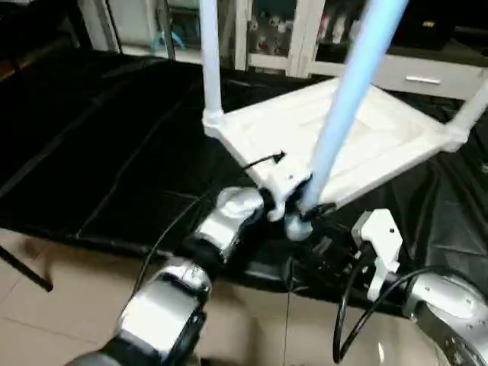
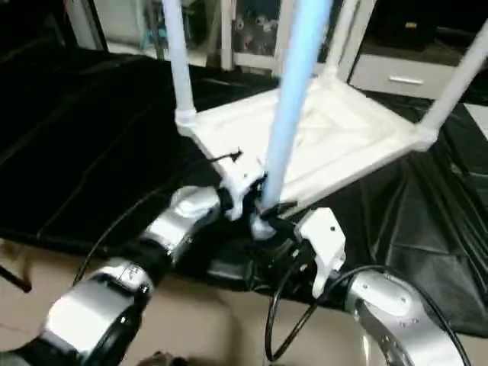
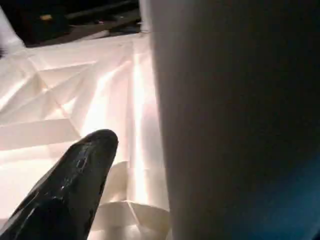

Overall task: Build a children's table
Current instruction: Rotate table base

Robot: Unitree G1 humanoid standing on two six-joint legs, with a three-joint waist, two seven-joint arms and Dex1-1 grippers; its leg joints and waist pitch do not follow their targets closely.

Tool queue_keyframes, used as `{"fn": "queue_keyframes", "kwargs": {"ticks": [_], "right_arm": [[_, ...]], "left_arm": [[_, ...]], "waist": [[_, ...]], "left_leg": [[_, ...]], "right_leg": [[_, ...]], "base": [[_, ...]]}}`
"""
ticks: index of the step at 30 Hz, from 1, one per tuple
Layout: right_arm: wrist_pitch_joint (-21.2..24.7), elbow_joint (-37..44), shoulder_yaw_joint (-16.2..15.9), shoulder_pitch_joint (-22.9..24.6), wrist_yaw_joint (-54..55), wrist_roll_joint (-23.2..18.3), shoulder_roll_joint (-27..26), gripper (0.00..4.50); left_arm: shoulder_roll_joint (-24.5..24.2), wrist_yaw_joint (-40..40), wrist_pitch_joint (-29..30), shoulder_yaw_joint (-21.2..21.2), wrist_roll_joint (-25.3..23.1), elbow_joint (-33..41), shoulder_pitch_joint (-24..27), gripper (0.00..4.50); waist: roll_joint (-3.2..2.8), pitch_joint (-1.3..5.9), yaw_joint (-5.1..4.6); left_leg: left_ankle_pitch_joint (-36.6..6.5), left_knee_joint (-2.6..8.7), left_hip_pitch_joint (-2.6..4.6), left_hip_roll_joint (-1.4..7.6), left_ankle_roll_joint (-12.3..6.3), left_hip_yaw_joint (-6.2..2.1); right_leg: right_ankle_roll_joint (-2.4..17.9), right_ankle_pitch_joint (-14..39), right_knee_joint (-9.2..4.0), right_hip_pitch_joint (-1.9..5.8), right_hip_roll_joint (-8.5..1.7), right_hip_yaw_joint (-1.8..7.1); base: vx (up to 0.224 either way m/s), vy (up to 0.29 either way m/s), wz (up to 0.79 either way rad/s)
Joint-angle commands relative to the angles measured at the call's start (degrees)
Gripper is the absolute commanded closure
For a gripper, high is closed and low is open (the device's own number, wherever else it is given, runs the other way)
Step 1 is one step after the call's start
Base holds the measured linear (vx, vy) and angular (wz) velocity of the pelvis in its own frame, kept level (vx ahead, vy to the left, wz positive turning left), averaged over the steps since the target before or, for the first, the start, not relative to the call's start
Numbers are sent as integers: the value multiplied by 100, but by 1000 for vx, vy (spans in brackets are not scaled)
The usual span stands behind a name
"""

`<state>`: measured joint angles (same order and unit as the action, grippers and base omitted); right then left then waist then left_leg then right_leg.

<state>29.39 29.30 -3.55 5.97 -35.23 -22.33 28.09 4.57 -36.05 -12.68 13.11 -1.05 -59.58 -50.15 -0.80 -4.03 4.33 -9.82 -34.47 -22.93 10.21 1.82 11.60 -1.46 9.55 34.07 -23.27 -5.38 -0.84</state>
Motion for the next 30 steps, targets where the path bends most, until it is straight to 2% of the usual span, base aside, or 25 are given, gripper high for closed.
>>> {"fn": "queue_keyframes", "kwargs": {"ticks": [1,2,4,5,6,7,9,11,12,13,14,15,16,17,18,19,20,21,23,24,25,30], "right_arm": [[6,111,-23,7,82,41,-9,131],[5,110,-24,7,83,42,-10,131],[-3,69,-48,-13,138,105,-31,131],[-3,69,-48,-13,138,105,-31,131],[-34,-26,-109,-68,224,250,-44,131],[-40,-64,-117,-89,268,298,-55,131],[-74,-258,-128,-204,465,470,-136,131],[-110,-327,-123,-259,545,538,-172,131],[-100,-374,-103,-306,603,529,-229,131],[-94,-399,-84,-336,628,508,-264,131],[-105,-438,-94,-386,681,531,-311,131],[-117,-468,-110,-425,725,553,-346,131],[-151,-519,-130,-481,775,581,-402,131],[-170,-573,-143,-533,829,612,-466,131],[-164,-600,-143,-555,860,620,-499,131],[-157,-643,-137,-585,892,624,-538,131],[-161,-741,-122,-655,979,663,-619,131],[-173,-790,-113,-690,1023,689,-648,131],[-227,-888,-105,-763,1081,734,-698,131],[-284,-1032,-82,-879,1196,791,-783,131],[-302,-1104,-64,-939,1253,800,-835,131],[-463,-1687,58,-1397,1553,795,-1257,131]], "left_arm": [[47,-453,-150,-412,385,72,-50,1],[48,-479,-154,-420,398,79,-43,1],[40,-1004,-186,-541,670,281,129,1],[40,-1004,-186,-541,670,281,129,1],[-42,-1527,-9,-594,1004,722,430,1],[-77,-1627,29,-586,1064,844,511,1],[-290,-2012,201,-531,1315,1460,919,1],[-390,-2176,278,-523,1390,1716,1088,1],[-495,-2352,384,-517,1454,1966,1252,1],[-576,-2472,475,-505,1496,2163,1380,1],[-727,-2596,616,-475,1563,2482,1581,1],[-853,-2697,759,-457,1619,2779,1759,1],[-1001,-2715,885,-499,1676,3055,1931,1],[-1130,-2710,1019,-556,1728,3307,2077,1],[-1179,-2692,1060,-592,1742,3375,2119,1],[-1240,-2632,1076,-660,1746,3415,2150,1],[-1379,-2486,1076,-831,1749,3400,2174,1],[-1444,-2435,1060,-902,1742,3364,2177,1],[-1557,-2390,1060,-976,1710,3312,2183,1],[-1682,-2349,994,-1009,1609,3197,2175,1],[-1749,-2324,981,-1000,1552,3188,2185,1],[-2001,-2078,1039,-940,1312,3281,2236,1]], "waist": [[90,383,-35],[108,386,-42],[86,389,-91],[112,392,-95],[129,388,-99],[107,381,-110],[111,395,-127],[146,384,-139],[116,378,-143],[185,361,-161],[163,364,-153],[135,359,-140],[188,330,-181],[149,351,-165],[126,341,-195],[203,322,-215],[167,332,-193],[197,322,-216],[188,317,-216],[209,316,-235],[212,324,-247],[196,355,-265]], "left_leg": [[-1674,458,143,233,-212,-176],[-1641,455,152,228,-223,-172],[-1647,458,136,240,-274,-175],[-1633,455,142,244,-284,-172],[-1600,457,139,249,-311,-166],[-1525,468,114,254,-354,-164],[-1488,460,129,263,-381,-161],[-1510,460,143,267,-406,-141],[-1591,465,160,271,-372,-143],[-1623,472,145,268,-380,-129],[-1627,476,144,271,-360,-144],[-1634,492,171,298,-314,-154],[-1684,504,144,283,-286,-133],[-1706,500,170,291,-242,-148],[-1748,515,175,294,-193,-142],[-1790,523,158,285,-174,-129],[-1837,516,203,285,-100,-125],[-1858,531,180,272,-38,-131],[-1893,543,186,268,44,-141],[-1907,554,178,269,85,-145],[-1900,548,186,263,109,-139],[-1564,520,180,251,63,-117]], "right_leg": [[978,1510,-463,215,-250,99],[1004,1549,-475,212,-267,101],[1092,1508,-468,201,-253,97],[1108,1490,-461,202,-258,97],[1147,1469,-453,195,-262,99],[1228,1373,-436,203,-261,98],[1292,1284,-404,198,-259,96],[1283,1337,-414,171,-248,100],[1248,1461,-422,167,-253,108],[1212,1542,-441,154,-244,109],[1192,1583,-419,169,-255,108],[1171,1639,-408,151,-269,114],[1099,1747,-437,131,-231,110],[1103,1734,-404,136,-243,110],[1094,1717,-412,109,-232,119],[1049,1791,-434,104,-214,115],[1010,1828,-431,75,-213,126],[966,1840,-428,83,-204,120],[885,1846,-425,76,-208,123],[853,1806,-422,90,-200,122],[851,1750,-413,72,-207,131],[967,1148,-353,97,-192,138]], "base": [[0,0,0],[0,0,0],[0,0,0],[0,0,0],[0,0,0],[0,0,0],[0,0,0],[0,0,0],[0,0,0],[0,0,0],[0,0,0],[0,0,0],[0,0,0],[0,0,0],[0,0,0],[0,0,0],[0,0,0],[0,0,0],[0,0,0],[0,0,0],[0,0,0],[0,0,0]]}}
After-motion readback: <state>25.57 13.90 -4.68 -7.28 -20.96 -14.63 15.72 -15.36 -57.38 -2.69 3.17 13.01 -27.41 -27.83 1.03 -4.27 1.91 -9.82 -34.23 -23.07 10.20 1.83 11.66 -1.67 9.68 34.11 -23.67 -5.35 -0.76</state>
